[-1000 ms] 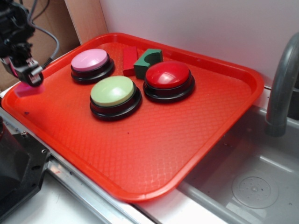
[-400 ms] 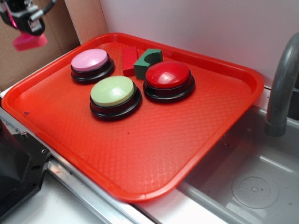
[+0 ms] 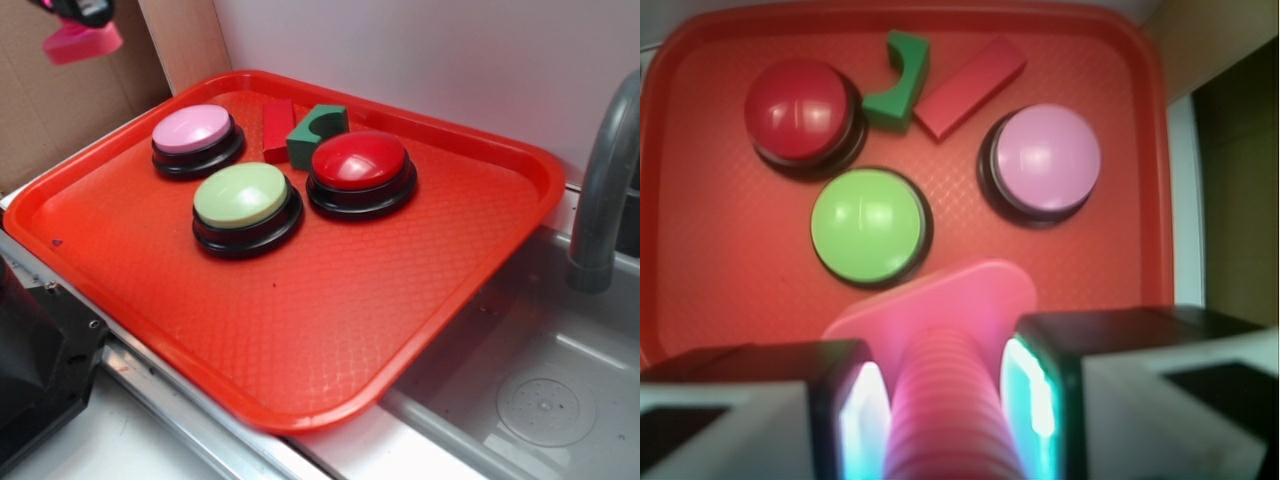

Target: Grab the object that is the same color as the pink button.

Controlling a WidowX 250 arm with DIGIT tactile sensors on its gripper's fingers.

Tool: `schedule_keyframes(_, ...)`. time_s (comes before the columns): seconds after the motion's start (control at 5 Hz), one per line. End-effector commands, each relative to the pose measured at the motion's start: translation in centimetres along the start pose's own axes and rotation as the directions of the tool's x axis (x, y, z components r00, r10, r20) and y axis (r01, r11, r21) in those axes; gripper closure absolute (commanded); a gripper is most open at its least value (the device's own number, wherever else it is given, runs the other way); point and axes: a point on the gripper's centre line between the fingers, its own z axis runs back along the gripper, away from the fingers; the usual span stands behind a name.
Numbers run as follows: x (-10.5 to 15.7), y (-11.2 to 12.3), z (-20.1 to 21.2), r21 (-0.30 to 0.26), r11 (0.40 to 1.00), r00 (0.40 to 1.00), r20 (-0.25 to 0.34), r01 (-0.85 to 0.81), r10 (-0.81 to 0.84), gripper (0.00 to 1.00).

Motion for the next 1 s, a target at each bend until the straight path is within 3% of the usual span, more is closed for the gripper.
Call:
schedule_keyframes(0.0, 4.2, -2.7, 0.6, 0.034, 0.998, 0.998, 0.01, 0.061, -0.062, 1.0)
schedule_keyframes(0.4, 5.3, -2.9, 0.0, -0.048, 0.996, 0.997, -0.014, 0.077, -0.078, 1.0)
schedule_keyframes(0.6, 5.3, -2.7, 0.3, -0.068, 0.995, 0.998, 0.001, 0.068, -0.068, 1.0)
schedule_keyframes(0.8, 5.1, -2.5, 0.7, -0.05, 0.997, 0.998, 0.009, 0.064, -0.063, 1.0)
